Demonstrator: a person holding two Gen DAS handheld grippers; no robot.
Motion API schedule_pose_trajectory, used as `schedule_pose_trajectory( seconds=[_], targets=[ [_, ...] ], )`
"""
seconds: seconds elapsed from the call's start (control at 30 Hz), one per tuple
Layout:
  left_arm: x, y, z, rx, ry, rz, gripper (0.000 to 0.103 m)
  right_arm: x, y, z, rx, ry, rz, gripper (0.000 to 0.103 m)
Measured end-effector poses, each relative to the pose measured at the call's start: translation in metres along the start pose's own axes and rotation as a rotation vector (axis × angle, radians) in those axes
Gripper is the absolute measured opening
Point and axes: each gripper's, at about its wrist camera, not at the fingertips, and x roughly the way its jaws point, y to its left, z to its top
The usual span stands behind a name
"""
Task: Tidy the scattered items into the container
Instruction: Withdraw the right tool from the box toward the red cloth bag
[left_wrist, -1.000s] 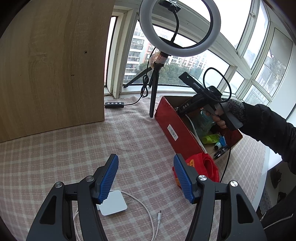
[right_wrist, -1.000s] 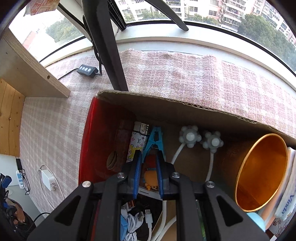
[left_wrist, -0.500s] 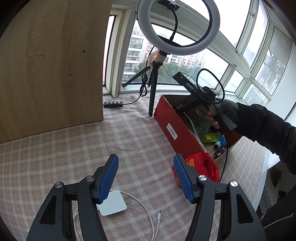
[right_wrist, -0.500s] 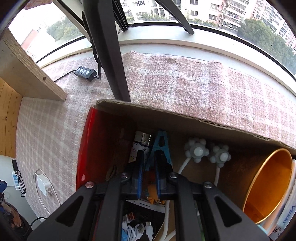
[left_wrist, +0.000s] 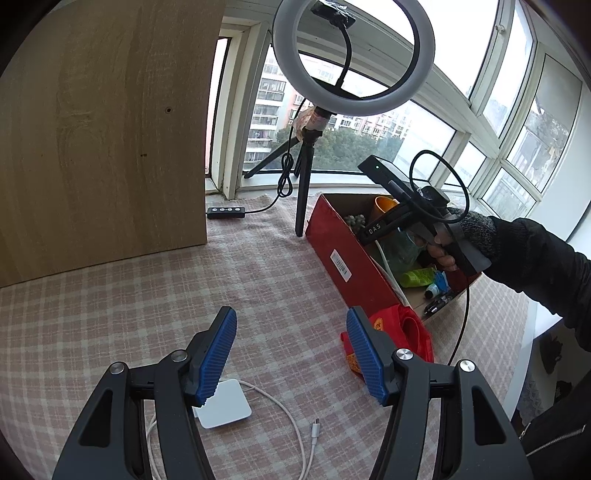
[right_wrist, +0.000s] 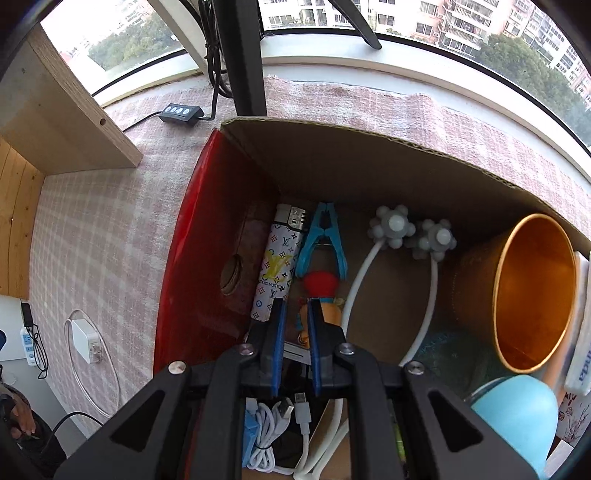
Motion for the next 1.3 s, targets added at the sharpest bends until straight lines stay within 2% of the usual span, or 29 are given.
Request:
schedule_pose_trajectory(
  seconds=[0.17, 0.3, 0.37, 0.43, 0.47, 0.5, 0.57, 0.67, 0.77, 0.87, 1.03, 1.1, 1.3],
  targets=[
    [-0.001, -0.003, -0.005, 0.006, 0.005, 0.005, 0.060, -0.038, 0.004, -0.007, 0.016, -0.123, 0.035, 0.012],
    [0.003, -0.008, -0.012, 0.022, 0.023, 0.007, 0.060, -0.090, 0.010, -0.034, 0.034, -0.257, 0.075, 0.015],
    [0.006, -0.010, -0.019, 0.020, 0.034, 0.001, 0.060, -0.114, 0.019, -0.056, 0.020, -0.335, 0.098, 0.028],
    [0.012, -0.012, -0.027, 0.006, 0.056, -0.008, 0.060, -0.137, 0.025, -0.087, 0.011, -0.423, 0.121, 0.054],
    [0.016, -0.013, -0.032, 0.000, 0.068, -0.014, 0.060, -0.149, 0.023, -0.107, 0.013, -0.467, 0.126, 0.059],
    [0.019, -0.015, -0.037, -0.003, 0.080, -0.020, 0.060, -0.157, 0.023, -0.127, 0.017, -0.505, 0.129, 0.062],
    [0.029, -0.019, -0.048, -0.004, 0.110, -0.027, 0.060, -0.162, 0.025, -0.166, 0.039, -0.566, 0.127, 0.063],
    [0.045, -0.026, -0.060, 0.009, 0.150, -0.033, 0.060, -0.149, 0.023, -0.219, 0.126, -0.629, 0.167, 0.064],
    [0.061, -0.031, -0.069, 0.024, 0.185, -0.036, 0.060, -0.118, 0.024, -0.254, 0.204, -0.610, 0.237, 0.065],
    [0.075, -0.034, -0.072, 0.038, 0.208, -0.036, 0.060, -0.085, 0.034, -0.269, 0.250, -0.576, 0.274, 0.065],
    [0.099, -0.037, -0.072, 0.076, 0.227, -0.035, 0.060, -0.056, 0.059, -0.268, 0.225, -0.568, 0.265, 0.065],
    [0.108, -0.039, -0.072, 0.094, 0.240, -0.032, 0.060, -0.046, 0.070, -0.262, 0.197, -0.545, 0.227, 0.065],
    [0.120, -0.049, -0.073, 0.137, 0.258, -0.082, 0.059, -0.024, 0.089, -0.249, 0.177, -0.493, 0.211, 0.065]
  ],
)
